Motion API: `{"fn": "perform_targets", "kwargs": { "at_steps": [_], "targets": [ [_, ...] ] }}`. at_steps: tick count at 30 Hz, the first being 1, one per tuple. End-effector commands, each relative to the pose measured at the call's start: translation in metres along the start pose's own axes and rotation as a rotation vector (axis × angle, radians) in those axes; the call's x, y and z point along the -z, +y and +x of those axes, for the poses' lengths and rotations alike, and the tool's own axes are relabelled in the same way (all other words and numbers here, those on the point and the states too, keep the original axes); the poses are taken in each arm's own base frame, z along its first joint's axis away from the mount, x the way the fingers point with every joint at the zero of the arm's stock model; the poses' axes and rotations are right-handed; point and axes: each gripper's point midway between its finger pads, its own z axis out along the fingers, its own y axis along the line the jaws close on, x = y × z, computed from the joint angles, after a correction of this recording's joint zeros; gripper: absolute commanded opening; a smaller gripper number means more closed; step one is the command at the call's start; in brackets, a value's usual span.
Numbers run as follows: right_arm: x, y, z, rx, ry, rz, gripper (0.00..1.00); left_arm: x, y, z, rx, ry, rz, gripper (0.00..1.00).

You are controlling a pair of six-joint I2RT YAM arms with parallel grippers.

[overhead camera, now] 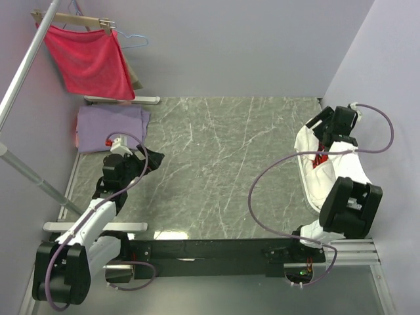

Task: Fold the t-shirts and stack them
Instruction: Grab crumpled tshirt from bin with the right arm, then move the tshirt to the center of the board

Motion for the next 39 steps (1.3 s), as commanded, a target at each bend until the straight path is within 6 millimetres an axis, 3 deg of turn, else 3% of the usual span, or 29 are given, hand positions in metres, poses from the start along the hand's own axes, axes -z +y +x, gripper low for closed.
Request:
{"fn": "perform_targets", "kwargs": {
  "at_steps": [1, 5, 6, 7, 9, 10, 11, 13, 14, 15, 17, 18, 19, 20, 21, 23, 26, 28, 32, 33, 34, 35, 36, 38, 39],
  "targets": [
    [-0.024, 0.016, 0.002, 0.015, 0.034, -0.039, 0.81, -0.007, -0.015, -0.013, -0.025, -0.028, 0.065, 0.99],
    [-0.041, 0.028, 0.014, 0.037, 0.049, -0.050, 0.82, -0.009, -0.013, -0.012, -0.021, -0.023, 0.057, 0.99],
    [-0.049, 0.026, 0.026, 0.053, 0.085, -0.025, 0.82, -0.009, -0.011, -0.013, -0.027, -0.023, 0.047, 0.99],
    [-0.052, 0.031, 0.019, 0.063, 0.069, -0.011, 0.82, -0.010, -0.008, -0.016, -0.040, -0.035, 0.023, 0.99],
    [-0.060, 0.027, 0.028, 0.085, 0.100, 0.031, 0.79, -0.010, 0.000, -0.014, -0.049, -0.021, -0.019, 0.99],
    [-0.061, 0.035, 0.027, 0.097, 0.096, 0.028, 0.74, -0.009, 0.003, -0.017, -0.062, -0.032, -0.037, 0.99],
    [-0.062, 0.032, 0.025, 0.103, 0.086, 0.056, 0.54, -0.009, 0.005, -0.017, -0.069, -0.034, -0.049, 0.99],
    [-0.059, 0.031, 0.026, 0.122, 0.070, 0.080, 0.30, -0.007, 0.008, -0.017, -0.082, -0.037, -0.062, 0.99],
    [-0.056, 0.031, 0.025, 0.140, 0.043, 0.107, 0.08, -0.007, 0.009, -0.019, -0.081, -0.044, -0.067, 0.99],
    [-0.045, 0.033, 0.014, 0.146, -0.008, 0.117, 0.01, -0.006, 0.009, -0.019, -0.080, -0.047, -0.066, 1.00],
    [-0.032, 0.035, 0.014, 0.165, -0.043, 0.127, 0.00, -0.005, 0.005, -0.020, -0.074, -0.056, -0.049, 1.00],
    [-0.016, 0.037, -0.003, 0.161, -0.109, 0.133, 0.00, -0.005, 0.004, -0.020, -0.072, -0.057, -0.044, 0.99],
    [-0.009, 0.034, -0.004, 0.163, -0.125, 0.144, 0.06, -0.005, 0.002, -0.020, -0.069, -0.059, -0.031, 0.99],
    [-0.001, 0.033, -0.008, 0.162, -0.146, 0.148, 0.22, -0.005, 0.001, -0.019, -0.069, -0.056, -0.026, 0.99],
    [0.014, 0.037, -0.021, 0.150, -0.194, 0.136, 0.18, -0.005, -0.001, -0.019, -0.068, -0.050, -0.018, 0.99],
    [0.032, 0.037, -0.030, 0.132, -0.237, 0.126, 0.00, -0.006, -0.001, -0.017, -0.066, -0.039, -0.015, 0.99],
    [0.051, 0.043, -0.038, 0.125, -0.256, 0.094, 0.00, -0.007, -0.001, -0.014, -0.067, -0.025, -0.014, 0.99],
    [0.063, 0.063, -0.037, 0.137, -0.246, -0.016, 0.00, -0.006, -0.001, -0.015, -0.068, -0.029, -0.015, 0.99],
    [0.130, 0.124, -0.045, 0.245, -0.293, -0.258, 0.00, -0.002, -0.001, -0.019, -0.059, -0.057, -0.022, 0.99],
    [0.161, 0.161, -0.043, 0.292, -0.300, -0.389, 0.00, 0.000, -0.002, -0.021, -0.052, -0.068, -0.022, 0.99],
    [0.183, 0.181, -0.040, 0.327, -0.291, -0.485, 0.00, 0.000, -0.001, -0.022, -0.049, -0.076, -0.024, 0.99],
    [0.207, 0.192, -0.042, 0.357, -0.306, -0.536, 0.00, 0.000, -0.001, -0.023, -0.048, -0.080, -0.024, 0.99],
    [0.246, 0.214, -0.059, 0.367, -0.356, -0.626, 0.00, 0.000, -0.003, -0.024, -0.050, -0.082, -0.015, 1.00],
    [0.295, 0.243, -0.050, 0.415, -0.333, -0.791, 0.00, 0.000, -0.005, -0.023, -0.051, -0.077, -0.005, 0.99],
    [0.334, 0.258, -0.065, 0.412, -0.374, -0.888, 0.00, 0.000, -0.004, -0.023, -0.047, -0.073, -0.012, 1.00]
  ]
}}
